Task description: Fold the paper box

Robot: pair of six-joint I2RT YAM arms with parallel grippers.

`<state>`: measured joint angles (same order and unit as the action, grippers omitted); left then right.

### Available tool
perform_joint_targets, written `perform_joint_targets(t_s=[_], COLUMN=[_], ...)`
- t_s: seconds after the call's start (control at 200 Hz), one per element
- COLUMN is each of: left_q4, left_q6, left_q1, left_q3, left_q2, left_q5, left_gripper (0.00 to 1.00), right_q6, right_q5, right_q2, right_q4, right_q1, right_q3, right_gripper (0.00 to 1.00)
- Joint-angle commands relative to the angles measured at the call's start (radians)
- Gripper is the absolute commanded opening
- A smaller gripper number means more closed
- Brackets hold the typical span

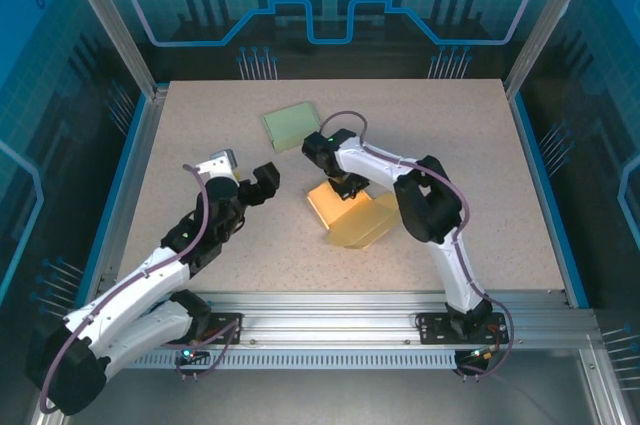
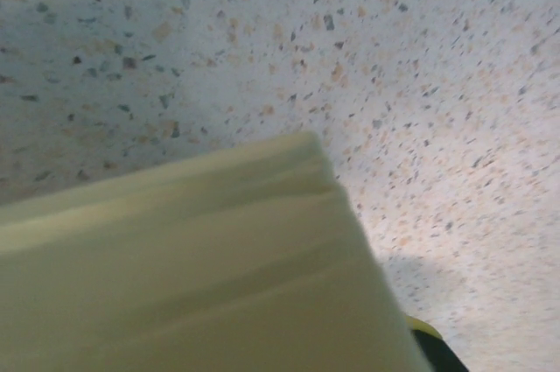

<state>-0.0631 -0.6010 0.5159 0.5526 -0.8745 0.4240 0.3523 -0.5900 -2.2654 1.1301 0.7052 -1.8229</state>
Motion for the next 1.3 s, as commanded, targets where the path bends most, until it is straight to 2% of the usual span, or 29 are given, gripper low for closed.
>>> perform_joint_targets(t_s=[0.0, 0.055, 0.285, 0.38, 0.46, 0.525, 0.77, 1.036, 1.161, 1.291], left_q4=[0.013, 0.013, 0.016, 0.014, 0.013, 0.014, 0.006, -0.001, -0.013, -0.011], left_q6=[0.009, 0.01, 0.012, 0.012, 0.01, 0.01, 0.022, 0.033, 0.033, 0.036], left_q1=[-0.019, -0.021, -0.035, -0.039, -0.04, -0.043, -0.053, -0.057, -0.057, -0.06], left_q3=[-0.019, -0.019, -0.022, -0.028, -0.037, -0.042, -0.043, -0.04, -0.043, -0.037], left_q2=[0.012, 0.012, 0.014, 0.019, 0.025, 0.03, 0.042, 0.04, 0.038, 0.03], left_q5=[-0.04, -0.043, -0.053, -0.052, -0.049, -0.047, -0.048, -0.042, -0.041, -0.043], left_gripper=[0.98, 0.98, 0.99, 0.99, 0.99, 0.99, 0.99, 0.99, 0.98, 0.99], right_q6=[-0.067, -0.107, -0.246, -0.283, -0.304, -0.317, -0.372, -0.515, -0.533, -0.532], right_q5=[-0.07, -0.08, -0.092, -0.099, -0.09, -0.097, -0.182, -0.179, -0.183, -0.196], right_q2=[-0.182, -0.199, -0.194, -0.195, -0.193, -0.197, -0.237, -0.178, -0.162, -0.134], right_q4=[0.102, 0.096, 0.057, 0.041, 0.015, -0.015, -0.148, -0.428, -0.466, -0.435], right_q1=[-0.001, 0.006, 0.032, 0.041, 0.042, 0.042, 0.059, 0.12, 0.125, 0.126], right_q3=[0.014, -0.012, -0.076, -0.094, -0.091, -0.075, -0.013, 0.109, 0.121, 0.101], right_gripper=[0.0, 0.0, 0.14, 0.15, 0.04, 0.01, 0.0, 0.0, 0.0, 0.22])
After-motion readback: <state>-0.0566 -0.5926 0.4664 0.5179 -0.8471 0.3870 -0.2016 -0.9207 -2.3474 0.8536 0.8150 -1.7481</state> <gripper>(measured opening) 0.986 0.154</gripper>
